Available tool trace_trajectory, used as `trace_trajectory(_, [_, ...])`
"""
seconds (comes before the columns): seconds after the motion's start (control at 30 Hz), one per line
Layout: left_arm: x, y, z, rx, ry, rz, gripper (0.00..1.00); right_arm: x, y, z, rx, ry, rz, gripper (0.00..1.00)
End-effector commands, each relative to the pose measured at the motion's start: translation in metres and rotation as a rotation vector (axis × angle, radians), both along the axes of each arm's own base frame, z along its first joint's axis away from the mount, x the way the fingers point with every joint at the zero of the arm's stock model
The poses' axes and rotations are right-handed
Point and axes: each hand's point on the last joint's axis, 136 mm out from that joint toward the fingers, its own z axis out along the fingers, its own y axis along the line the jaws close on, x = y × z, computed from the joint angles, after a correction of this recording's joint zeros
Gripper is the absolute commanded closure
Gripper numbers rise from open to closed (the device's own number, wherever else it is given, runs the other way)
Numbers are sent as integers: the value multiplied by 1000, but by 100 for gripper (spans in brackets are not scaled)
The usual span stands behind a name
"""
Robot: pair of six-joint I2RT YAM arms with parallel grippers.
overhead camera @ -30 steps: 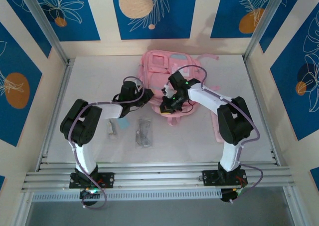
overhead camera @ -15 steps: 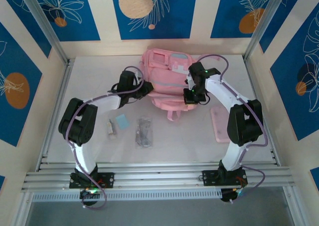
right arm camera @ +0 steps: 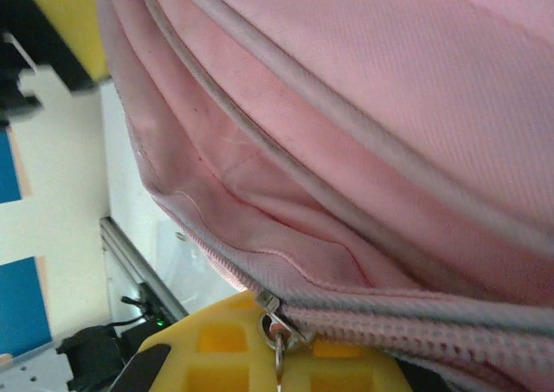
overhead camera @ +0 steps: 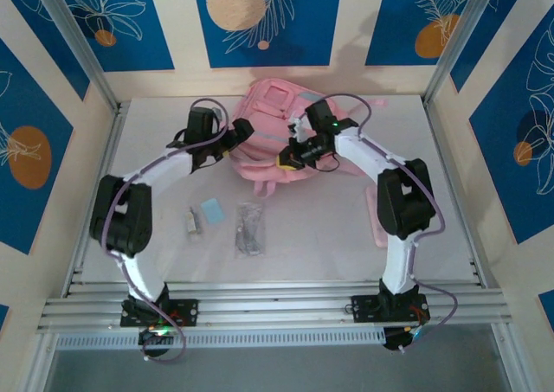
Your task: Pack books, pencil case, and school supplies into a backpack
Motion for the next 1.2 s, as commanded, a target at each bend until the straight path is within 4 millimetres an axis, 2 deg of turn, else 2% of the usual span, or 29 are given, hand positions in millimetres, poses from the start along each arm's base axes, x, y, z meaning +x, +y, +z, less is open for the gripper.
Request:
trace_trajectory(0.0, [-22,6,12,-101,21,56,0,18,46,56,195,-130,72,100])
trace_trajectory(0.1, [-40,5,-1,-179,71,90,0,15,62,58,215,-128,89,100])
trace_trajectory(0.2, [-49,3,-14,-221,106,118,0,3,73,57,240,-113,112,100])
trace_trajectory(0.4, [-37,-20,-34,-281,145,108,0,-30,86,52,283,-74,158,100])
trace_trajectory(0.43, [-35,-24,-37,-289,147,101,3,-35,86,49,282,-67,166,100])
trace_trajectory(0.47, [-32,-28,-41,-303,149,96,10,-41,87,47,278,-61,177,100])
trace_trajectory(0.57, [-24,-34,-45,-341,123,78,52,-59,80,33,229,-35,203,100])
trace_trajectory(0.6, [-23,-34,-48,-328,123,66,66,-65,74,26,200,-18,209,100])
trace_trajectory(0.67, [-22,-33,-52,-267,116,38,83,-76,59,10,127,19,214,100])
trace_trajectory(0.7, [-23,-31,-58,-211,122,25,96,-83,49,1,79,40,216,100])
trace_trajectory(0.73, [-23,-28,-65,-157,127,18,100,-89,38,-8,35,55,220,100])
trace_trajectory(0.77, [-23,-25,-71,-113,135,13,100,-94,29,-15,-5,75,221,100])
trace_trajectory(0.83, [-22,-19,-86,-65,162,7,100,-104,-2,-35,-137,120,200,100])
trace_trajectory(0.93, [-18,-7,-99,-52,187,26,100,-110,-42,-52,-276,150,163,100])
trace_trajectory(1.03, [-14,5,-100,-13,183,39,100,-106,-85,-63,-427,153,106,100])
trace_trajectory(1.17, [-9,19,-92,48,160,46,100,-95,-140,-64,-603,132,52,100])
